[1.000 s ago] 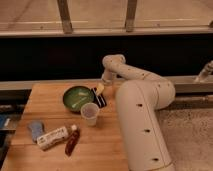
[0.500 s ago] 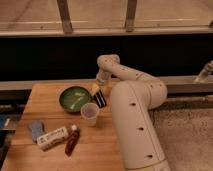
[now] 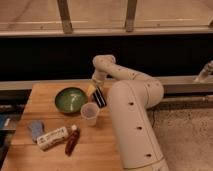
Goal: Place the eraser in the ceramic cup
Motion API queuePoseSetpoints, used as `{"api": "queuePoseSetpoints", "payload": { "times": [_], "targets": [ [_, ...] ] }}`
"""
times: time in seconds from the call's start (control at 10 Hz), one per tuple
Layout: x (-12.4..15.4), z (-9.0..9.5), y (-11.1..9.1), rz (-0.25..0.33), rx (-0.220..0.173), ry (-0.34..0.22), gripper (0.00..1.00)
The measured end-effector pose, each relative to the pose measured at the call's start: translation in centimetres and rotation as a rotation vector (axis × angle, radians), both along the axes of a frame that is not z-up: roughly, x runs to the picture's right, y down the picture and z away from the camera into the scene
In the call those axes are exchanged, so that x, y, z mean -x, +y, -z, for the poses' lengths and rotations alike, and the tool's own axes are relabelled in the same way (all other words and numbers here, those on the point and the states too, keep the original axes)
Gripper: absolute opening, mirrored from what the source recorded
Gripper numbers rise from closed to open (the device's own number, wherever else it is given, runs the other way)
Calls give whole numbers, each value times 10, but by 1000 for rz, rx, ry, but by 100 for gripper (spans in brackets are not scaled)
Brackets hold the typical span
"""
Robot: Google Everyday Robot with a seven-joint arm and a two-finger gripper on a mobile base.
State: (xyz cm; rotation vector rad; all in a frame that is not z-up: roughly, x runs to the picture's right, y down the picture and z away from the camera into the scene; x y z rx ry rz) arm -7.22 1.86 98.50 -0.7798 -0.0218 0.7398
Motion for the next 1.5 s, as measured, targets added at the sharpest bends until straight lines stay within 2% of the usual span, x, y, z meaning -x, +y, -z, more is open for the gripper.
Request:
{"api": "queuePoseSetpoints", "payload": {
  "times": [0.3, 0.7, 0.9, 1.0, 1.5],
  "targets": [
    [-1, -4, 5, 20, 19, 17, 80],
    [-7, -1, -5, 107, 36, 127, 80],
    [-14, 1, -9, 127, 43, 163, 80],
    [-17, 0, -6, 150, 66, 189, 80],
    [-21, -8, 4, 169, 109, 221, 80]
  ]
}}
